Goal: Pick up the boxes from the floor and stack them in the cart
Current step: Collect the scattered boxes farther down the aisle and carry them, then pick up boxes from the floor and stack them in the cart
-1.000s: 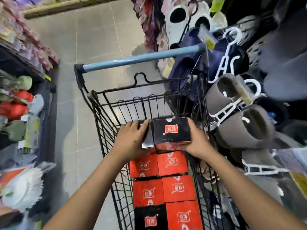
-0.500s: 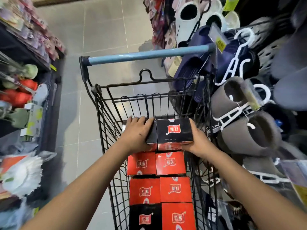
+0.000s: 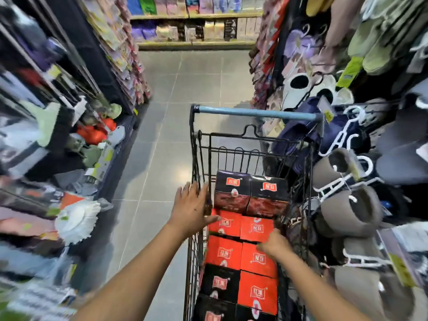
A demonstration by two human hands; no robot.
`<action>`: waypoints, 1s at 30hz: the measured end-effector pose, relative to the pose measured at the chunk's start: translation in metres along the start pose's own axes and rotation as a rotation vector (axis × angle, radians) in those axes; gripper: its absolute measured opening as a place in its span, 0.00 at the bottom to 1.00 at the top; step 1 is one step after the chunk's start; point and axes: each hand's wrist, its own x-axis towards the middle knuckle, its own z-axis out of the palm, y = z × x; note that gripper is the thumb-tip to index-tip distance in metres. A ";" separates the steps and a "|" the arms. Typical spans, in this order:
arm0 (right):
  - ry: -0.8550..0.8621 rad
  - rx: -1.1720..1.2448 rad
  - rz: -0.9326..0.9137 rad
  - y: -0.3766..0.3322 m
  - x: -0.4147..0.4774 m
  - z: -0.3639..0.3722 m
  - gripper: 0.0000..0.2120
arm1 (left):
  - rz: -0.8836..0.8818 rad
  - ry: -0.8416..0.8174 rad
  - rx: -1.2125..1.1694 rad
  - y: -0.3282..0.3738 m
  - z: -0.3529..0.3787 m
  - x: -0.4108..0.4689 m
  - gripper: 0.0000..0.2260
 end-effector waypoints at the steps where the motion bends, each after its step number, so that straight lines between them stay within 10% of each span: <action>1: -0.019 -0.050 -0.044 -0.008 -0.014 0.011 0.31 | -0.039 0.025 -0.020 -0.014 0.000 -0.022 0.44; 16: 0.030 -0.652 -0.859 -0.165 -0.324 0.233 0.38 | -0.886 0.337 -0.161 -0.209 0.018 -0.504 0.48; 26: -0.117 -1.051 -1.320 -0.150 -0.508 0.430 0.39 | -1.496 0.443 -0.291 -0.163 0.083 -0.830 0.38; 30: -0.134 -1.231 -1.441 -0.130 -0.566 0.489 0.40 | -1.760 0.427 -0.344 -0.119 0.119 -0.916 0.49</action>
